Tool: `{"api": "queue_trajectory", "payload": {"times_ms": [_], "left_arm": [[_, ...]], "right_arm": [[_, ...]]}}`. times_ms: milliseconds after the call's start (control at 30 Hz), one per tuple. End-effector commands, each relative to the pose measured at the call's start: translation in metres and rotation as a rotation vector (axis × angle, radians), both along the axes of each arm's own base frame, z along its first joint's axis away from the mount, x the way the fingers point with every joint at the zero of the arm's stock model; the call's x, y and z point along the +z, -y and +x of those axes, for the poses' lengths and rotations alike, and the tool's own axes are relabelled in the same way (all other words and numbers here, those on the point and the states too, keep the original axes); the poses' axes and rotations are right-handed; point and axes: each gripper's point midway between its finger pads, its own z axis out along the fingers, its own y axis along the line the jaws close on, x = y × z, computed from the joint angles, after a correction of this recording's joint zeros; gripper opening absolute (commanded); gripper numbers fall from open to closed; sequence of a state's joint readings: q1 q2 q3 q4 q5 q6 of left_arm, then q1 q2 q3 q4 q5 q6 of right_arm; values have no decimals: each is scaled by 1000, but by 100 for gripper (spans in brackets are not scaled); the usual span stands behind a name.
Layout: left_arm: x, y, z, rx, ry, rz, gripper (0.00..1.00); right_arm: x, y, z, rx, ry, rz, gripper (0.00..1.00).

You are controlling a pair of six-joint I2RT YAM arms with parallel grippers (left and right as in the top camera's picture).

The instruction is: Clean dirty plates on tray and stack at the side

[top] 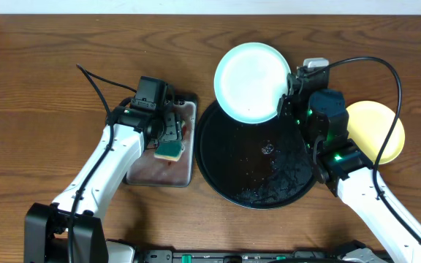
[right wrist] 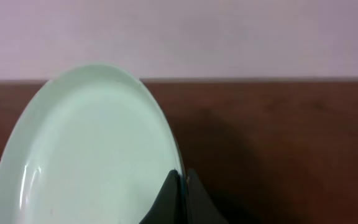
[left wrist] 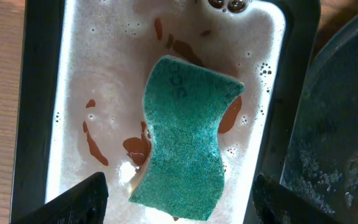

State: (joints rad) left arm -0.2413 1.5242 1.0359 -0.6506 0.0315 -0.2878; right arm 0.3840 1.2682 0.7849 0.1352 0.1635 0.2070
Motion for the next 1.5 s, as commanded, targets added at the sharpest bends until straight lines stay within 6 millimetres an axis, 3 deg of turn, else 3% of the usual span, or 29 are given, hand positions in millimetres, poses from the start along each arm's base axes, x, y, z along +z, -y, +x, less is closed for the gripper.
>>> {"api": "queue_trajectory", "payload": {"times_ms": [0, 67, 200, 400, 533, 633, 700, 833, 967, 1167, 1467], "left_arm": [[-6, 0, -1, 1, -21, -1, 75], [-11, 0, -2, 1, -39, 3, 75], [-22, 0, -4, 5, -75, 11, 75], [-24, 0, -2, 5, -70, 10, 75], [-24, 0, -2, 5, -71, 10, 75], [-24, 0, -2, 5, -71, 10, 75], [-24, 0, -2, 4, -71, 10, 75], [-24, 0, -2, 5, -71, 10, 75], [-24, 0, -2, 5, -71, 10, 75], [-24, 0, -2, 5, -71, 10, 75], [-24, 0, -2, 5, -71, 10, 75]], "right_arm": [[-26, 17, -12, -93, -138, 40, 1], [-63, 28, -31, -193, -316, 101, 1], [-115, 38, -72, -329, -582, 160, 1], [-152, 39, -103, -400, -739, 182, 1], [-165, 29, -117, -352, -821, 209, 36], [-163, 39, -111, -318, -770, 86, 60], [-155, 46, -96, -237, -676, -67, 63], [-135, 36, -67, 40, -498, -338, 71], [-133, 24, -55, 165, -427, -429, 57], [-161, 28, -48, 156, -483, -442, 59], [-195, 39, -34, 121, -530, -430, 51]]}}
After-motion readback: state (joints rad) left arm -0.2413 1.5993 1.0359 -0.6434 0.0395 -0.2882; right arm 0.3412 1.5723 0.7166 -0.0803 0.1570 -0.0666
